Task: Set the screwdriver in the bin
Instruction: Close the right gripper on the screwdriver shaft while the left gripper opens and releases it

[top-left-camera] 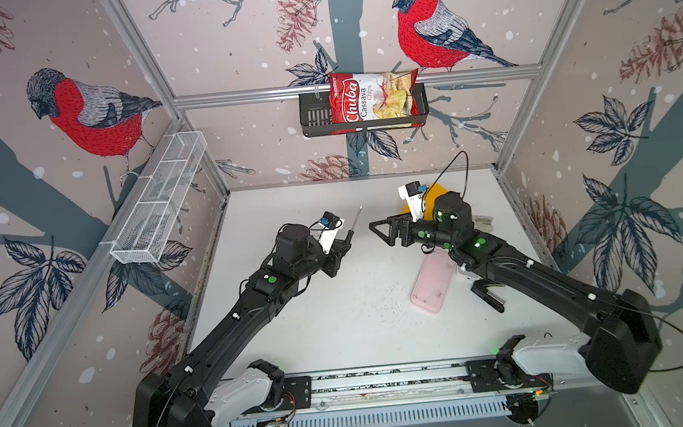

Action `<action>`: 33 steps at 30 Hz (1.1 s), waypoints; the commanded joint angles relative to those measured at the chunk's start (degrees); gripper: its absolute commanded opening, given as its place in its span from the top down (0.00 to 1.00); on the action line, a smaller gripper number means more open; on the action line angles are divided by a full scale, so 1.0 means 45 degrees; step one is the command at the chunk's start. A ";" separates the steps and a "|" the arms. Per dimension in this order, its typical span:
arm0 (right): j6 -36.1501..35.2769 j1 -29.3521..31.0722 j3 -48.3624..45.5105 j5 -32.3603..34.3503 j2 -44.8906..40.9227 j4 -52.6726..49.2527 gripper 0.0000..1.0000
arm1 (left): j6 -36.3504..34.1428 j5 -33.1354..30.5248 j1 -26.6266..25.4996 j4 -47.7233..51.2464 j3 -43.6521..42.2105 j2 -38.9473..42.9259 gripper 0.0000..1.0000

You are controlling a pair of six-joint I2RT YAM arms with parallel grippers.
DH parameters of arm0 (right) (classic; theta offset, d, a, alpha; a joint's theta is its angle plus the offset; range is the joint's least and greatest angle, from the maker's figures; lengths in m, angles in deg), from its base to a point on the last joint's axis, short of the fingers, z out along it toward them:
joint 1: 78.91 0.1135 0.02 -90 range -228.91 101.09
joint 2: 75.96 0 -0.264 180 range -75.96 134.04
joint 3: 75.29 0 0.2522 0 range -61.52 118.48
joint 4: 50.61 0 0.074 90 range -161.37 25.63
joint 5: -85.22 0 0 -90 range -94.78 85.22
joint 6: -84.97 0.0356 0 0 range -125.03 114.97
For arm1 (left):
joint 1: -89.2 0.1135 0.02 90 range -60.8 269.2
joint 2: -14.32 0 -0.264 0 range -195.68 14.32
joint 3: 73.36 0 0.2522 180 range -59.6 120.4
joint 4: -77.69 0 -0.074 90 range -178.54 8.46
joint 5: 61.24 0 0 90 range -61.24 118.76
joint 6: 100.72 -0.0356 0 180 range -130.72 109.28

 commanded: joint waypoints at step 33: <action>0.0031 -0.0495 0.0515 -0.3848 0.0857 0.0557 1.00 | -0.0440 0.2106 -0.0730 -0.0814 0.0194 -0.0389 0.63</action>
